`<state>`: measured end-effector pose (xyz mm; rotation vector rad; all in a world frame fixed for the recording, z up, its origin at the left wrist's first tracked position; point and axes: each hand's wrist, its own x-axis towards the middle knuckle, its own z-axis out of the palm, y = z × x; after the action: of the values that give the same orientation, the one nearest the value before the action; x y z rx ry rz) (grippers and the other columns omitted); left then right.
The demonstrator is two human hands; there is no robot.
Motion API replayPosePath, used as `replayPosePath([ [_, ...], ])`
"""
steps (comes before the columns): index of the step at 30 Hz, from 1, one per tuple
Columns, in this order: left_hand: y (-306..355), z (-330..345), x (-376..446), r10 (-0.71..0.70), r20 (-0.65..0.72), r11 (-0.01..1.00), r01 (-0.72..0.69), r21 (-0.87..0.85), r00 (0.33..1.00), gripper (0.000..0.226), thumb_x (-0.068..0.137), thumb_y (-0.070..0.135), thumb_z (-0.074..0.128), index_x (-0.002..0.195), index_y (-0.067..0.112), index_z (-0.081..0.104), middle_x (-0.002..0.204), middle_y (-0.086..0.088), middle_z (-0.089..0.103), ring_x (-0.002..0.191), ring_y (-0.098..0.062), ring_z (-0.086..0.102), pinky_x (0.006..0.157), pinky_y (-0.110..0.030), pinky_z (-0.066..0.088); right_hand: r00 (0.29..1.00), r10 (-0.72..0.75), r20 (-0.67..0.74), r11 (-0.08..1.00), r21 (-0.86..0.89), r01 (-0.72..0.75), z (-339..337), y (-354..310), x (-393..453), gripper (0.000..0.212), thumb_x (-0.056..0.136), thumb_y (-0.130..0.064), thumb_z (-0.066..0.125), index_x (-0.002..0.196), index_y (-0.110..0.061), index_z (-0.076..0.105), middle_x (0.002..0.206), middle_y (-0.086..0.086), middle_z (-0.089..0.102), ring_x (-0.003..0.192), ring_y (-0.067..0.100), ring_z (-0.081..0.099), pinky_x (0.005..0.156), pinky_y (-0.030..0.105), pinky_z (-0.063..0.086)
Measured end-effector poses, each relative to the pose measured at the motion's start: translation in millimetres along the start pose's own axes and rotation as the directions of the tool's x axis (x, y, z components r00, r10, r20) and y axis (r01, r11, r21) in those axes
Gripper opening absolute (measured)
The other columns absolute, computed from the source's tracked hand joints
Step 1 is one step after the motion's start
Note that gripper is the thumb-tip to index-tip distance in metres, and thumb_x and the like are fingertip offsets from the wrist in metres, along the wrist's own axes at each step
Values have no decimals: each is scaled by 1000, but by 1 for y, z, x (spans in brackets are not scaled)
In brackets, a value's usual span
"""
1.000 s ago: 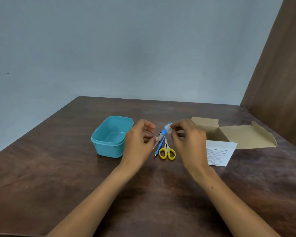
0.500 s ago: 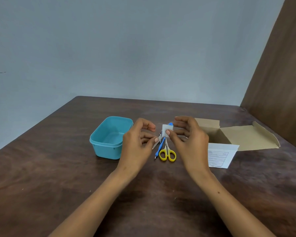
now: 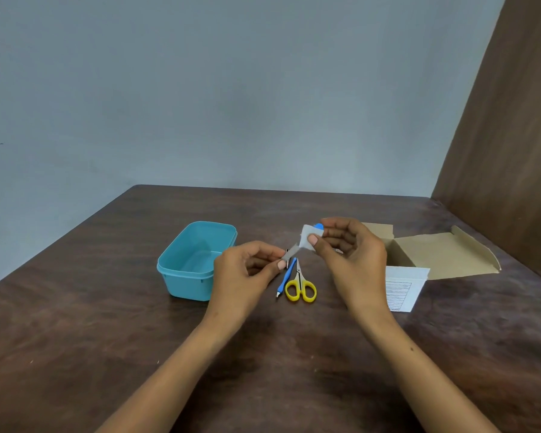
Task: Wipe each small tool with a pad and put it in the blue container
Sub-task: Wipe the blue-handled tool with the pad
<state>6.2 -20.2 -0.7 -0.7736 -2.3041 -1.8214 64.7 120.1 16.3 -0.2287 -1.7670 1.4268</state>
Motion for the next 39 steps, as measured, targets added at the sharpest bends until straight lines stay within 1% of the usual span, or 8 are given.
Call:
replayPosePath([
  [2,0,-1,0,-43,-9,996,42,-82,999,17,74,11,77,88,16,72,83,1,74,78,-8,70,70,-16,55,999,-36,-15,998,-58,35,-1,-1,0,23,78,-4,73,94,-18,64,89,-3,69,83,7,67,69,10,51],
  [8,6,-1,-4,-160,42,933,165,-320,986,19,70,4,79,86,4,69,75,-11,74,70,-22,73,68,-30,59,925,-368,-94,899,-289,328,-3,-6,-4,20,82,-6,69,100,-13,62,86,-4,65,80,4,62,66,3,45],
  [12,10,-1,-7,-191,96,888,213,-407,977,19,70,0,77,87,2,68,75,-11,74,69,-20,73,63,-23,58,857,-512,67,768,-411,491,-4,0,-7,13,81,-5,70,93,-9,64,85,-2,66,75,7,61,66,18,52],
  [16,8,-1,-6,-203,70,869,213,-446,977,20,70,-4,76,88,1,69,79,-14,74,71,-19,72,64,-21,57,805,-525,275,667,-454,590,1,12,-9,10,78,-1,71,85,-8,69,82,2,66,69,15,62,60,30,53],
  [22,4,-2,-4,-193,21,875,182,-448,981,23,69,-4,76,91,-1,68,83,-17,74,77,-23,72,66,-21,57,800,-472,370,710,-378,594,7,17,-14,13,80,-3,69,90,-12,72,91,1,68,80,9,63,68,26,54],
  [28,5,0,-4,-158,-2,909,144,-391,988,19,70,-2,77,86,4,70,80,-14,74,75,-20,73,65,-21,56,840,-483,249,705,-458,541,5,19,-8,16,80,-1,68,94,-7,74,91,6,66,74,13,63,67,19,50],
  [34,4,-2,-4,-144,-23,919,125,-374,989,20,70,-3,77,87,3,70,81,-12,74,77,-20,73,72,-26,58,843,-435,317,742,-405,535,14,20,-16,18,82,-11,64,97,-10,74,89,5,64,78,8,58,69,16,49],
  [39,6,0,-4,-144,-19,931,129,-341,989,18,69,-1,78,82,10,70,81,-12,74,78,-20,72,70,-24,58,878,-419,231,771,-420,479,8,19,-8,12,82,-7,69,93,-10,74,96,6,63,78,8,59,70,13,50],
])
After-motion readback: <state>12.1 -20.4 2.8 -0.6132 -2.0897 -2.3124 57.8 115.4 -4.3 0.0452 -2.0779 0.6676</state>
